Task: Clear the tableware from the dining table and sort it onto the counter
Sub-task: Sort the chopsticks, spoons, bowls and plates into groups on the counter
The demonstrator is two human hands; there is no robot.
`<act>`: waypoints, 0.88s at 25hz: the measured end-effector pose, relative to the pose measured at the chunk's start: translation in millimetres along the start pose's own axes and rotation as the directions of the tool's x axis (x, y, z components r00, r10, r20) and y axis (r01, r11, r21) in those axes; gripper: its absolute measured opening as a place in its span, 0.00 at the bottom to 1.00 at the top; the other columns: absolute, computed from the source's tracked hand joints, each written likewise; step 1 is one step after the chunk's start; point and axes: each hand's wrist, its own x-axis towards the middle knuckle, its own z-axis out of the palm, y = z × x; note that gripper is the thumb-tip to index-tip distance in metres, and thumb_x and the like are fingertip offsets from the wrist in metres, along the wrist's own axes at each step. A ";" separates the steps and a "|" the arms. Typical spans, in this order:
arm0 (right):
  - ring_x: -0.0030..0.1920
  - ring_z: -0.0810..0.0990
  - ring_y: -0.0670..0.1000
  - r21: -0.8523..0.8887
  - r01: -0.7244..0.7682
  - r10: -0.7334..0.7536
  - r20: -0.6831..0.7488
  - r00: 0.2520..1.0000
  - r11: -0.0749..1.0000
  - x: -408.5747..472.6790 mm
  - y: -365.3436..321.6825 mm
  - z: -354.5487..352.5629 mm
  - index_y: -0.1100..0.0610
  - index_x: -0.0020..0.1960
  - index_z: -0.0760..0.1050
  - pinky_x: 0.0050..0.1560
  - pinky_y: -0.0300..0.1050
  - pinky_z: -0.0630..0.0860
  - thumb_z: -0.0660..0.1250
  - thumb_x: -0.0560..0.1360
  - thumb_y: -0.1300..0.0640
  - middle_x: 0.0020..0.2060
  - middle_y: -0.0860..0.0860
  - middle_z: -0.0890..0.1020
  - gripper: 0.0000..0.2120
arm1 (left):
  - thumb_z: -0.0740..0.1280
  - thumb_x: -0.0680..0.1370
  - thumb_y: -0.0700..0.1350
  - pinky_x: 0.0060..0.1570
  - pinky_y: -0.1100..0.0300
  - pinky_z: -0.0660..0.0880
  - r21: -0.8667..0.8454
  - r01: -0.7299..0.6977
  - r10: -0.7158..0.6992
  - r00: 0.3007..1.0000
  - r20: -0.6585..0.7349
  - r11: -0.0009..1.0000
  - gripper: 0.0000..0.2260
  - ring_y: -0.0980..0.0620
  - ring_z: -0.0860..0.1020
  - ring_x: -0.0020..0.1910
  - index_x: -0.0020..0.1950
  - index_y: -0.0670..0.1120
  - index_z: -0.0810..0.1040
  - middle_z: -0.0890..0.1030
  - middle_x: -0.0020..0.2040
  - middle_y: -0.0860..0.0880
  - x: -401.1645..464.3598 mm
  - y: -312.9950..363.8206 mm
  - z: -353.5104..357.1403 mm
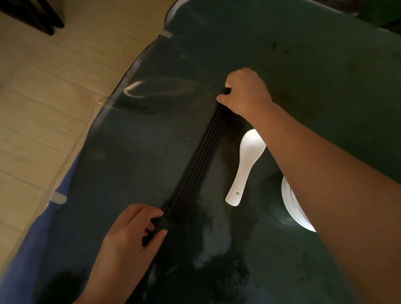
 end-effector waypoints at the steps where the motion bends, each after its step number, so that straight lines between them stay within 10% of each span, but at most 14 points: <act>1: 0.54 0.78 0.57 -0.002 0.000 0.000 -0.003 1.000 1.000 0.1 0.2 0.3 0.61 0.59 0.74 0.52 0.47 0.74 0.68 0.73 0.51 0.57 0.58 0.76 0.19 | 0.77 0.63 0.34 0.42 0.77 0.71 -0.001 -0.020 0.020 1.000 0.015 1.000 0.14 0.60 0.73 0.34 0.46 0.42 0.80 0.77 0.42 0.51 2.2 -3.5 -1.5; 9: 0.56 0.76 0.58 -0.028 -0.012 0.012 0.002 1.000 1.000 2.0 -0.5 1.5 0.61 0.61 0.73 0.54 0.48 0.74 0.67 0.74 0.51 0.59 0.59 0.75 0.20 | 0.76 0.66 0.38 0.32 0.67 0.72 0.034 -0.123 0.121 0.992 0.036 0.992 0.10 0.56 0.73 0.29 0.42 0.45 0.78 0.76 0.41 0.53 23.6 -9.8 -0.3; 15: 0.54 0.77 0.58 -0.027 -0.004 0.005 0.008 1.000 1.000 0.1 0.0 0.6 0.61 0.58 0.74 0.51 0.47 0.73 0.67 0.74 0.51 0.56 0.59 0.76 0.18 | 0.74 0.67 0.45 0.34 0.68 0.74 0.026 -0.141 0.137 0.984 0.118 0.990 0.26 0.61 0.71 0.28 0.64 0.48 0.73 0.71 0.50 0.57 27.8 -11.3 -4.4; 19: 0.53 0.77 0.58 -0.012 -0.016 0.016 0.020 1.000 1.000 1.3 0.2 -2.2 0.62 0.57 0.75 0.50 0.48 0.74 0.68 0.73 0.51 0.55 0.59 0.76 0.17 | 0.72 0.65 0.59 0.31 0.59 0.78 0.150 -0.343 0.309 0.927 0.212 0.927 0.33 0.60 0.73 0.34 0.68 0.50 0.69 0.76 0.50 0.52 44.8 -14.6 -9.0; 22: 0.51 0.78 0.58 -0.003 -0.020 0.020 0.033 0.999 1.000 2.3 0.3 -4.0 0.62 0.55 0.75 0.50 0.49 0.75 0.69 0.73 0.52 0.54 0.59 0.77 0.17 | 0.67 0.66 0.66 0.48 0.54 0.77 0.264 -0.621 0.573 0.783 0.242 0.738 0.36 0.51 0.74 0.50 0.69 0.49 0.67 0.75 0.54 0.46 64.1 -19.6 -2.5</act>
